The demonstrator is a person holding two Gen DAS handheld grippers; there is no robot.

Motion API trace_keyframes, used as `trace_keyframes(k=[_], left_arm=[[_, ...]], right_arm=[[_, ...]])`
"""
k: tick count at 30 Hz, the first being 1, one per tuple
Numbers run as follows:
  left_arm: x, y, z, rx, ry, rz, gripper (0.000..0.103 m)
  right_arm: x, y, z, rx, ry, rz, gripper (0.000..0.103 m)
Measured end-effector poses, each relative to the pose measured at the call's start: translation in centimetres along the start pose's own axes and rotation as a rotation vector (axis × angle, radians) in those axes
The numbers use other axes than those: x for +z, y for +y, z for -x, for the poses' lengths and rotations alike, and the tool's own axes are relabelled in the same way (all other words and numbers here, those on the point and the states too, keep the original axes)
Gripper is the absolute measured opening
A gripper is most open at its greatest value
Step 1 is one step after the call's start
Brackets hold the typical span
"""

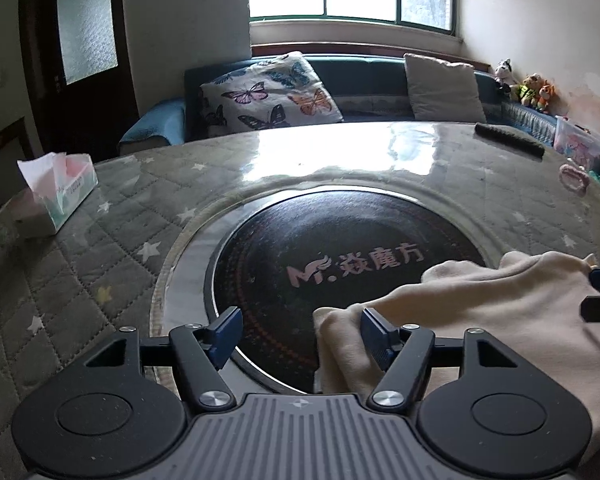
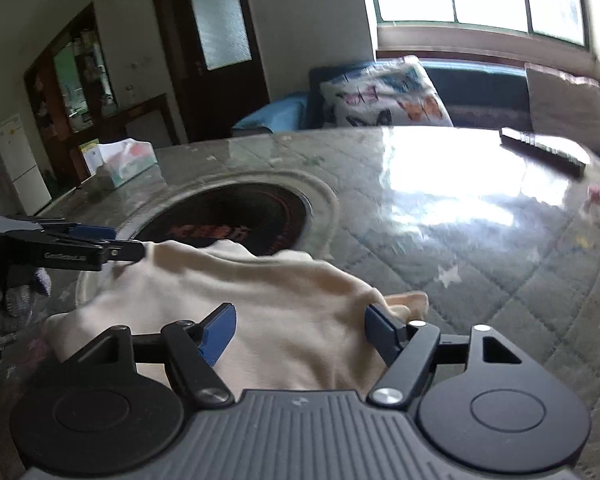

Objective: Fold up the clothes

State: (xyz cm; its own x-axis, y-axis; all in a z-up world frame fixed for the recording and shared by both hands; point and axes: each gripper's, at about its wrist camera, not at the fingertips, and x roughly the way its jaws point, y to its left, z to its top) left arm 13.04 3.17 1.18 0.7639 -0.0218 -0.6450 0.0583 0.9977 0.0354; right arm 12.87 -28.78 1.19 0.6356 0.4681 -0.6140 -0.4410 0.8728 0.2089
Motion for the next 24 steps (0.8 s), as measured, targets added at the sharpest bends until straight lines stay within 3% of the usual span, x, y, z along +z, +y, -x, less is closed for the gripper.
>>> trace_keyframes(k=[11,14,17,24], left_arm=[[-0.2,0.3,0.5,0.01,-0.007,0.004,0.071],[-0.2,0.2,1.4,0.007,-0.022,0.008,0.079],[-0.5,0.1,2.2,-0.002,-0.032,0.008,0.086],[-1.6,-0.4,4.1,-0.021,-0.042,0.003,0.094]], right_arm=[[-0.3,0.9,2.3,0.025,-0.034,0.018,0.073],[-0.7,2.1,3.3,0.062,-0.045,0.046,0.075],[-1.5,3.0,4.2,0.081,-0.044,0.07,0.084],[-3.4,3.7,5.9,0.111,-0.045,0.062,0.084]])
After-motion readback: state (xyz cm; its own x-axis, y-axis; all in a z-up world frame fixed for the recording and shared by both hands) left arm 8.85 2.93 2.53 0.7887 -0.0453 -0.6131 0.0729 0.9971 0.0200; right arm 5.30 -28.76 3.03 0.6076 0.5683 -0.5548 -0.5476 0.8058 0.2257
